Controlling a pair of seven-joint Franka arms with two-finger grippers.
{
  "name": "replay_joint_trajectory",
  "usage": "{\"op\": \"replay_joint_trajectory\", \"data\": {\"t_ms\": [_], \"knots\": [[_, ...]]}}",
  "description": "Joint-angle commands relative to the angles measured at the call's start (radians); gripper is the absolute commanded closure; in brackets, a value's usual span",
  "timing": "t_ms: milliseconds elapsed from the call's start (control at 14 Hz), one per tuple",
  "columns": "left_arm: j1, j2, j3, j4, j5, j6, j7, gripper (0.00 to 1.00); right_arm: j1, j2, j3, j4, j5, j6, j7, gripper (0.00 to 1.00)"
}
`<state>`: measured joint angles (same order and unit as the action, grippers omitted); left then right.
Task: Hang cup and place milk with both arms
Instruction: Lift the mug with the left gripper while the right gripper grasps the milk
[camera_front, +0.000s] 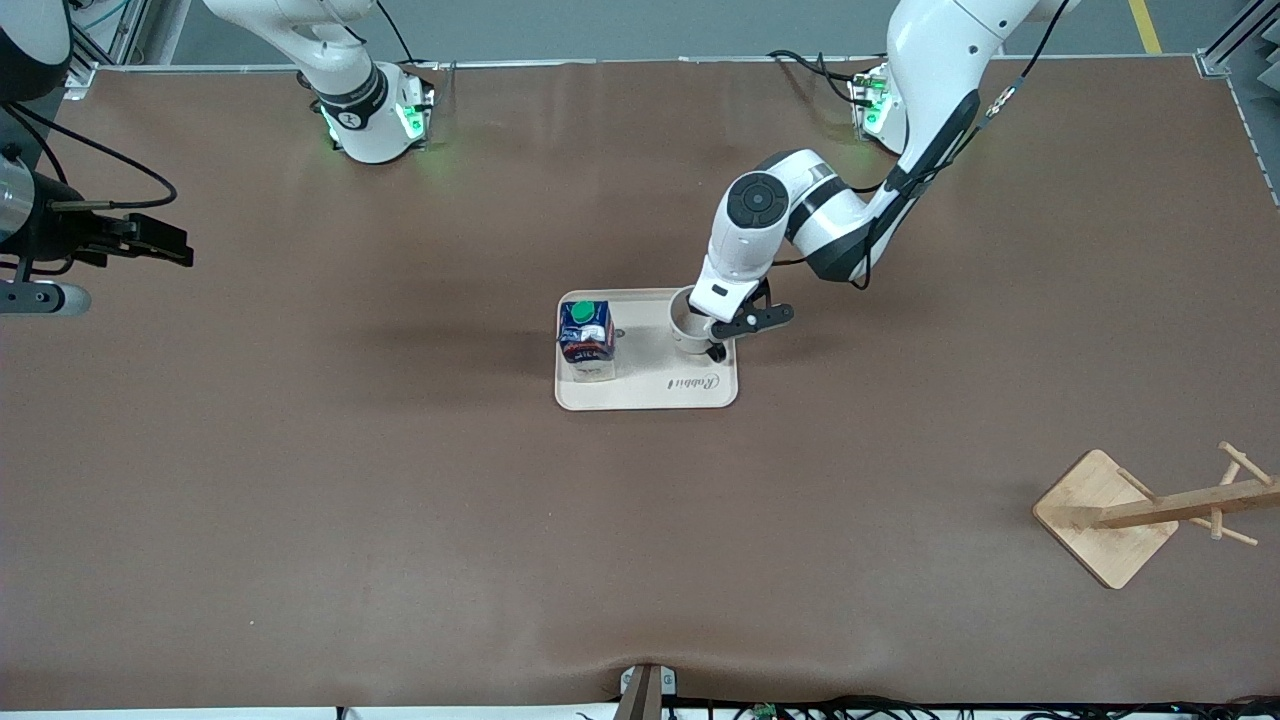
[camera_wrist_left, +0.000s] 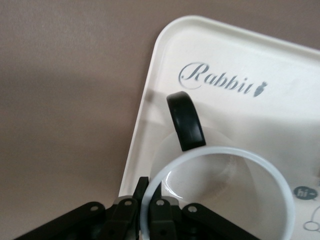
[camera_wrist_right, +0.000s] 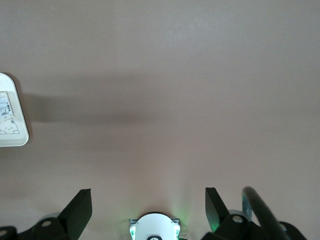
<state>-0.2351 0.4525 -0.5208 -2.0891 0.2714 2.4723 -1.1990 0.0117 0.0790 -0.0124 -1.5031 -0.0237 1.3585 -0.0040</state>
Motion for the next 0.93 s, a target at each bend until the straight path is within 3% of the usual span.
{"op": "replay_joint_trajectory", "data": {"t_ms": [0, 357, 643, 857], "knots": [[0.008, -0.058, -0.002, 0.001, 0.026, -0.007, -0.033, 1.0, -0.004, 0.016, 0.0, 0.021, 0.001, -0.021, 0.007, 0.0], [0.043, -0.197, 0.001, 0.029, 0.028, -0.107, 0.004, 1.0, 0.039, 0.025, 0.0, -0.006, 0.022, -0.055, 0.007, 0.0], [0.144, -0.31, 0.001, 0.063, 0.026, -0.248, 0.217, 1.0, 0.112, 0.076, 0.0, -0.011, 0.059, -0.05, 0.031, 0.0], [0.247, -0.357, -0.001, 0.096, 0.014, -0.357, 0.413, 1.0, 0.12, 0.129, 0.0, -0.022, 0.218, -0.021, 0.183, 0.0]]}}
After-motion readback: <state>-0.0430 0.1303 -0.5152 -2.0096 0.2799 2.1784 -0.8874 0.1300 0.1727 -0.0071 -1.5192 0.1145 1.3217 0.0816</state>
